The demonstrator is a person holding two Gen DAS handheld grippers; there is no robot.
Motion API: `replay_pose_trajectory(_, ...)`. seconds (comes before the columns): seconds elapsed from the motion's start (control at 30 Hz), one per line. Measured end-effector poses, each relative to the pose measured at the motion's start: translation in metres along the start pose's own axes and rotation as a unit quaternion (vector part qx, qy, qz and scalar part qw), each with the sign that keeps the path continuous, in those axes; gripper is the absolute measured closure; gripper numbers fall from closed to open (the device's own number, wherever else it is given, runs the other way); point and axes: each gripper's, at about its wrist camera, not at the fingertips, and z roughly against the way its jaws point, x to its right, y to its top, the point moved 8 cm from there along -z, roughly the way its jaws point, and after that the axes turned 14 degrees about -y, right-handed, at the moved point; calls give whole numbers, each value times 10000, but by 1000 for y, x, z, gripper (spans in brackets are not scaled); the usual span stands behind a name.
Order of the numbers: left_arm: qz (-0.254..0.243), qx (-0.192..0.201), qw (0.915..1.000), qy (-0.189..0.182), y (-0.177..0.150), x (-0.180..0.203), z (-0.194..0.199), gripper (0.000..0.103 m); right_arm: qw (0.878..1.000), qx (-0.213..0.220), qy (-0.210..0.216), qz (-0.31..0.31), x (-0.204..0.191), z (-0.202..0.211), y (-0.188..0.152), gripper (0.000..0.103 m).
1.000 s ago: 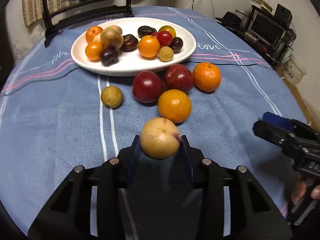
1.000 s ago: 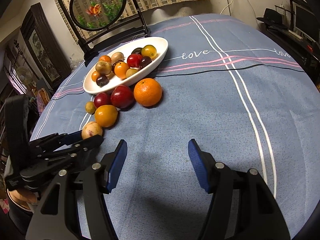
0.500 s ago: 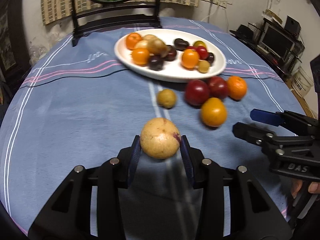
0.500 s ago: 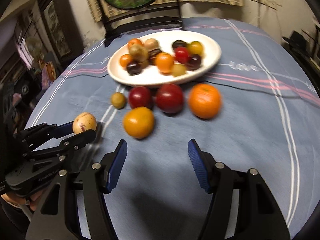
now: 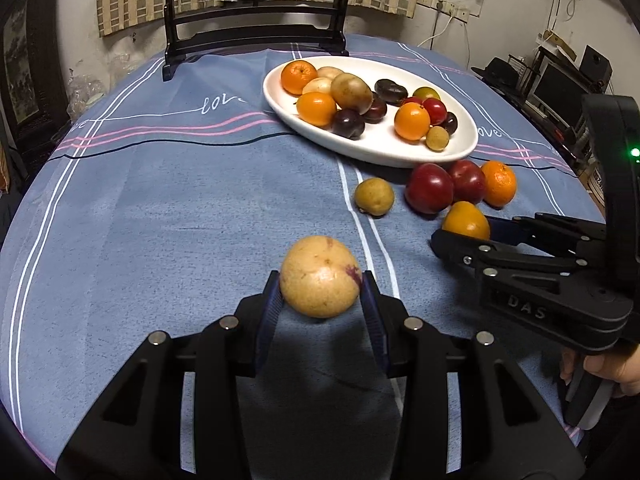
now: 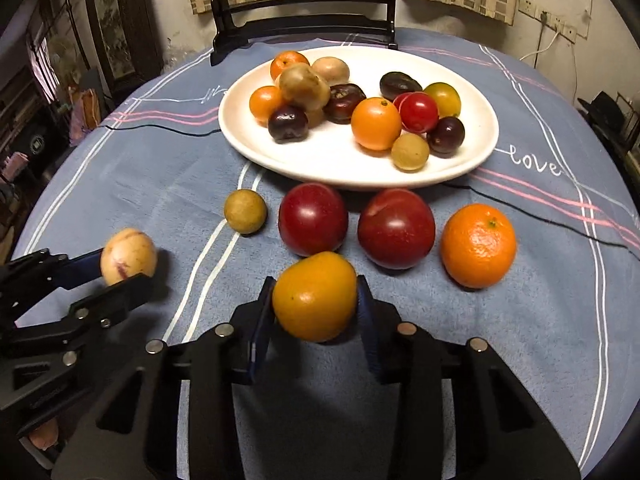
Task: Organize fruits
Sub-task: 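Grasp the pale potato with the left tool while the right tool grasps a yellow-orange fruit, then place the potato on the plate with the left tool while the right tool places its fruit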
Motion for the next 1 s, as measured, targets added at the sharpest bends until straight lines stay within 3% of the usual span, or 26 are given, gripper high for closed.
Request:
replay_pose_trajectory(0.73, -289, 25, 9996, -54, 21, 34, 2, 63, 9959, 510, 185, -721, 72, 51, -7, 64)
replay_pose_trajectory(1.0, -410, 266, 9987, -107, 51, 44, 15, 63, 9944, 697, 177, -771, 79, 60, 4, 64)
